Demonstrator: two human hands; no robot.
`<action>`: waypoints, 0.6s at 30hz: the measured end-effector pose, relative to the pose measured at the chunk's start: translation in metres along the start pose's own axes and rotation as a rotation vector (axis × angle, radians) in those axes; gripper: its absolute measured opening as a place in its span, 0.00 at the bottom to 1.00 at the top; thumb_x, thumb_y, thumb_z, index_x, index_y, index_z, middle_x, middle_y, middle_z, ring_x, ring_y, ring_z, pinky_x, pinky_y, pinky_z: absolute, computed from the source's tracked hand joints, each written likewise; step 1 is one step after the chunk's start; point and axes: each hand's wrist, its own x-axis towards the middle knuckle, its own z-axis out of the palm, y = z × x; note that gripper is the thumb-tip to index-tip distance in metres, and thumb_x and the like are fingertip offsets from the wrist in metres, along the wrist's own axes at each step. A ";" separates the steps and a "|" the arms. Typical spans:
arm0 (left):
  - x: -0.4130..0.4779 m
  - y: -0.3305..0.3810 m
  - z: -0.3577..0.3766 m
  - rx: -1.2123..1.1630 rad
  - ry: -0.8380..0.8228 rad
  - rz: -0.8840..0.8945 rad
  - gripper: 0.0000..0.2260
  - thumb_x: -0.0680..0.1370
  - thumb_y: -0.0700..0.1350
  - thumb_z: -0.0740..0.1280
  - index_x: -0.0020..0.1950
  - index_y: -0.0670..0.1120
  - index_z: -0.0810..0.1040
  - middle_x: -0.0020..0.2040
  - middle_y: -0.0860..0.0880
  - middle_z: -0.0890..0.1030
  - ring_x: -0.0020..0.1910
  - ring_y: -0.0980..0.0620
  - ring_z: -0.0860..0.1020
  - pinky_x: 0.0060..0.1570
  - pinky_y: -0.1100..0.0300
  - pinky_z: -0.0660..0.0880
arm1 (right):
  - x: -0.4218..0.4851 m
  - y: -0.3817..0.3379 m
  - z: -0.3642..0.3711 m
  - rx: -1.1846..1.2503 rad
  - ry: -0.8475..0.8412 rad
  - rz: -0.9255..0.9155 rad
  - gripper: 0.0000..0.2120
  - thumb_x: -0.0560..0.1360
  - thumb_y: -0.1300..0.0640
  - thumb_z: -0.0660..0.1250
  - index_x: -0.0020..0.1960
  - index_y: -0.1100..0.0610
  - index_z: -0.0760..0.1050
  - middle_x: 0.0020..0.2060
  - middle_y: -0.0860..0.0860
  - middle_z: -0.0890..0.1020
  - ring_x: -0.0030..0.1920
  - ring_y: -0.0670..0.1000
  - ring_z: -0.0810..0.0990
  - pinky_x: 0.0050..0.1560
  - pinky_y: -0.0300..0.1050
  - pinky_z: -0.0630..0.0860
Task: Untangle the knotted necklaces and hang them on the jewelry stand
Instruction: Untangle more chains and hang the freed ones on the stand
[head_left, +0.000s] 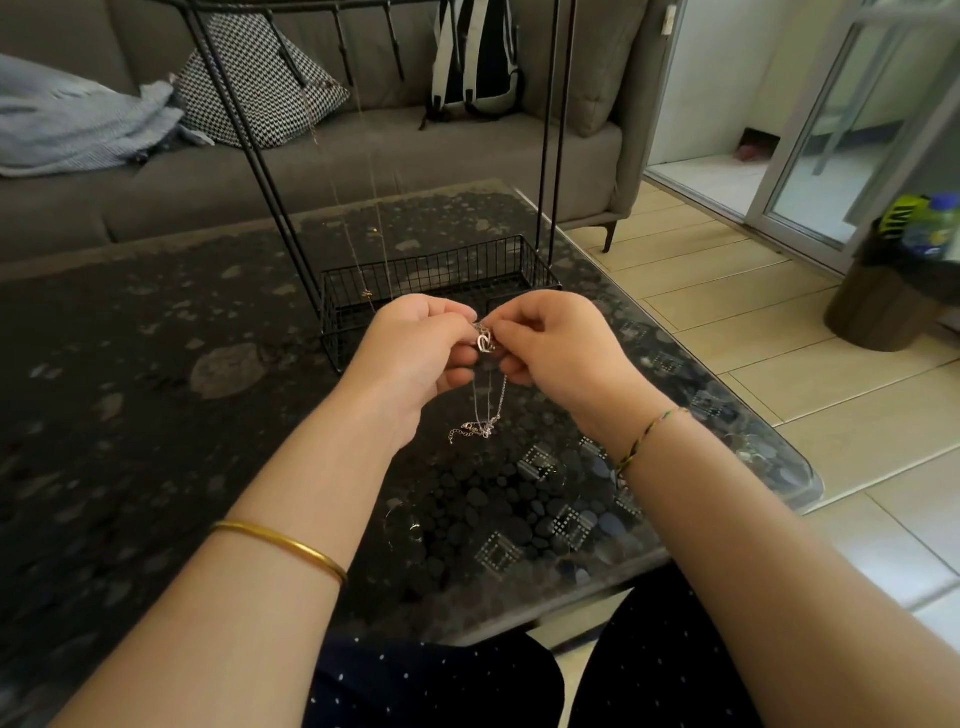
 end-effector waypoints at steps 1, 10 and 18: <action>0.000 0.000 0.000 -0.001 -0.007 -0.004 0.07 0.77 0.34 0.64 0.46 0.45 0.78 0.41 0.47 0.79 0.38 0.54 0.77 0.35 0.62 0.76 | 0.000 0.000 0.000 -0.021 0.009 -0.011 0.08 0.79 0.61 0.60 0.48 0.56 0.79 0.35 0.50 0.79 0.33 0.44 0.76 0.41 0.43 0.78; -0.001 0.006 -0.004 -0.325 -0.016 -0.051 0.10 0.75 0.33 0.60 0.45 0.45 0.77 0.35 0.49 0.77 0.36 0.54 0.77 0.38 0.62 0.75 | -0.001 -0.001 0.001 -0.059 -0.031 -0.036 0.04 0.73 0.64 0.66 0.45 0.57 0.78 0.32 0.47 0.76 0.33 0.46 0.75 0.45 0.49 0.78; -0.001 0.005 -0.006 -0.337 -0.003 -0.067 0.09 0.77 0.32 0.59 0.46 0.44 0.76 0.37 0.49 0.74 0.30 0.58 0.70 0.24 0.68 0.65 | -0.002 -0.001 -0.002 0.044 0.048 -0.007 0.03 0.74 0.59 0.67 0.42 0.56 0.79 0.32 0.48 0.74 0.32 0.45 0.72 0.39 0.44 0.73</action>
